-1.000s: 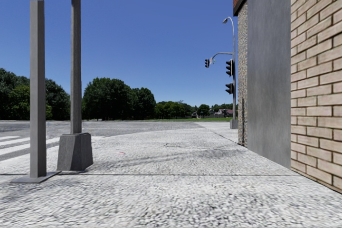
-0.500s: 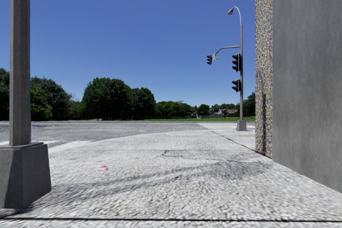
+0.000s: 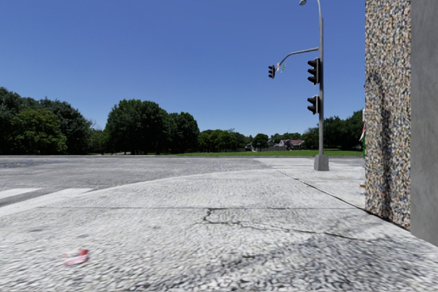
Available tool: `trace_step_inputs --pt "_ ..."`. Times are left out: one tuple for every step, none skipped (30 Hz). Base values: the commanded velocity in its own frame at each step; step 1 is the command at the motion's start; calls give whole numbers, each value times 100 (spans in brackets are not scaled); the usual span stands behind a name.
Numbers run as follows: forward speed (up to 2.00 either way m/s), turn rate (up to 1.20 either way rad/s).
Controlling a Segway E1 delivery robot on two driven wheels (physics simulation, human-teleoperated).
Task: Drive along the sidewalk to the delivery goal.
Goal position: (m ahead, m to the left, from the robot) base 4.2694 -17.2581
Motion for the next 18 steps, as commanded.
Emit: trace_step_inputs --pt "200 -10" --pt "200 -10" --pt "200 -12" --pt "200 -15" --pt "200 -17" --pt "200 -18" --pt "200 -20" --pt "200 -24" --pt "200 -27" --pt "200 -28" --pt "200 -28" --pt "200 -29" --pt "200 -29" --pt "196 -29" --pt "183 -29" --pt "58 0" --pt "0 0" --pt "0 0"
